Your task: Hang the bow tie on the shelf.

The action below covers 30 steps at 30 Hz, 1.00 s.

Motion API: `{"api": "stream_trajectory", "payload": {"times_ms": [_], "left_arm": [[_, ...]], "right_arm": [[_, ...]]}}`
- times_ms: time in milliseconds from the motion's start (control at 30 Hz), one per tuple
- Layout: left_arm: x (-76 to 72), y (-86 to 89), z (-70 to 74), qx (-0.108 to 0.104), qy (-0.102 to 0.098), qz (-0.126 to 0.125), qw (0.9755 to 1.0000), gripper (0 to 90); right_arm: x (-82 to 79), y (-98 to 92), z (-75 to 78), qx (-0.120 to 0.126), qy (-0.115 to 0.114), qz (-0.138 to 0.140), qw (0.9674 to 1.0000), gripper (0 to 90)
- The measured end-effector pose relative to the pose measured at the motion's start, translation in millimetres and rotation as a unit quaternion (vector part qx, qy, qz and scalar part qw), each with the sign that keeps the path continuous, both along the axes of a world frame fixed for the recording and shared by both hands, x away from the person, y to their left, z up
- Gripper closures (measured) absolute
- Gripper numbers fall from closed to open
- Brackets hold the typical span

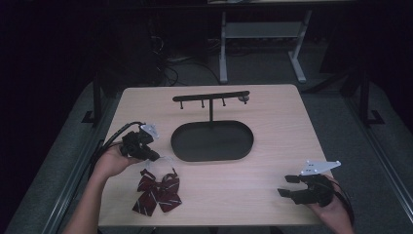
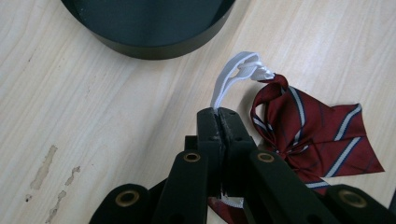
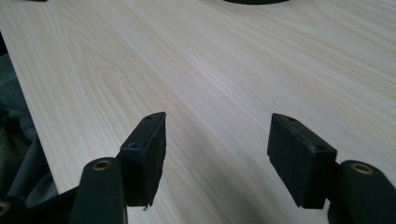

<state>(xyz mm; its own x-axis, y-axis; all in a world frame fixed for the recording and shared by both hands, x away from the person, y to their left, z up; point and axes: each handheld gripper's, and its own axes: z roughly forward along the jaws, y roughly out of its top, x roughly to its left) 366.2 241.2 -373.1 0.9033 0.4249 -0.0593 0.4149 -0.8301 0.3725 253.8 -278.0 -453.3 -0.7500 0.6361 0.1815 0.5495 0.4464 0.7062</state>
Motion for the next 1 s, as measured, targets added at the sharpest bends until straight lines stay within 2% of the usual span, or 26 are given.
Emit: {"api": "stream_trajectory", "payload": {"times_ms": [333, 600, 800, 1000], "left_arm": [[-2.3, -5.1, 13.1, 0.002, 0.000, -0.022, 0.9998, 88.6], [-3.5, -8.3, 27.7, 0.009, -0.012, -0.039, 0.9991, 88.4], [-4.3, -11.2, 33.3, 0.015, -0.010, -0.047, 0.9987, 88.5], [-4.2, -14.6, 42.0, 0.015, -0.017, -0.056, 0.9982, 88.6]], "right_arm": [[-0.1, 0.3, 0.2, 0.000, 0.001, -0.001, 1.0000, 36.8], [0.3, 0.0, 0.0, 0.001, 0.000, 0.000, 1.0000, 36.8], [0.2, -0.5, -0.2, 0.002, 0.004, -0.003, 1.0000, 36.8], [1.6, -1.6, -1.4, 0.001, 0.000, -0.001, 1.0000, 36.8]]}}
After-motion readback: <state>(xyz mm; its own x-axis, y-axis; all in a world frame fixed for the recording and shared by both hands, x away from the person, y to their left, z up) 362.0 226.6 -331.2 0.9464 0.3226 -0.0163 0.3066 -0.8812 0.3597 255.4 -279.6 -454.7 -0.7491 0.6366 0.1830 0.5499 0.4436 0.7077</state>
